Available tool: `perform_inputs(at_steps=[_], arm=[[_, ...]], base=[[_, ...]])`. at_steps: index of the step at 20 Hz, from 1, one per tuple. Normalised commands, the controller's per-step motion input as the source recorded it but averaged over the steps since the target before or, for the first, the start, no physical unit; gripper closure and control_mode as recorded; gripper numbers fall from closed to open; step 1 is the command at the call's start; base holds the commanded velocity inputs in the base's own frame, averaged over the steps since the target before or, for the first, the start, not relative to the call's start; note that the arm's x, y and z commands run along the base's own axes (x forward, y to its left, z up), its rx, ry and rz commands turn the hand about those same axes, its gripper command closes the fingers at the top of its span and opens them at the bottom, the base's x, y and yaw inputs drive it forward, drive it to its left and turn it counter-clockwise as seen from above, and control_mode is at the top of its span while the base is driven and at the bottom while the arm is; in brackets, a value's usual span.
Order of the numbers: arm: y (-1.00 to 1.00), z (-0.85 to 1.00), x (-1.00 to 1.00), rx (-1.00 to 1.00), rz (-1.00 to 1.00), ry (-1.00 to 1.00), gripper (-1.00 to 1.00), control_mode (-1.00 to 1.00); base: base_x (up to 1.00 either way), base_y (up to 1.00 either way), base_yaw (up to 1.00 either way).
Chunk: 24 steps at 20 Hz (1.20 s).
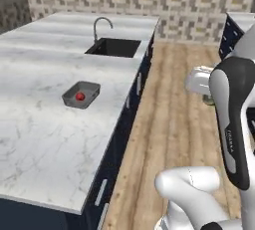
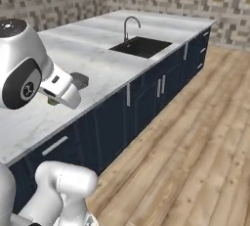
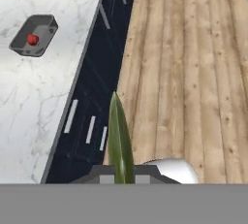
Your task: Take the bell pepper and lemon wedge out of the freezer and place them in the tupperware container on the counter. Then put the tupperware containing the vegetables back in the freezer.
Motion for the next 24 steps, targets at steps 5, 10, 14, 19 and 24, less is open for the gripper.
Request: perform_inputs(at_steps=[5,10,14,19,24], arm=[[0.0,0.0,0.0,0.0,0.0,0.0,1.0,1.0],[0.0,0.0,0.0,0.0,0.0,0.0,1.0,1.0],[0.0,0.0,0.0,0.0,0.0,0.0,1.0,1.0],[0.0,0.0,0.0,0.0,0.0,0.0,1.0,1.0],[0.0,0.0,0.0,0.0,0.0,0.0,1.0,1.0]], base=[[0.2,-0.95,0.62],[0.23,-0.96,0.59],[0.5,-0.64,0.68],[0.54,-0.64,0.68],[0.52,-0.8,0.6]])
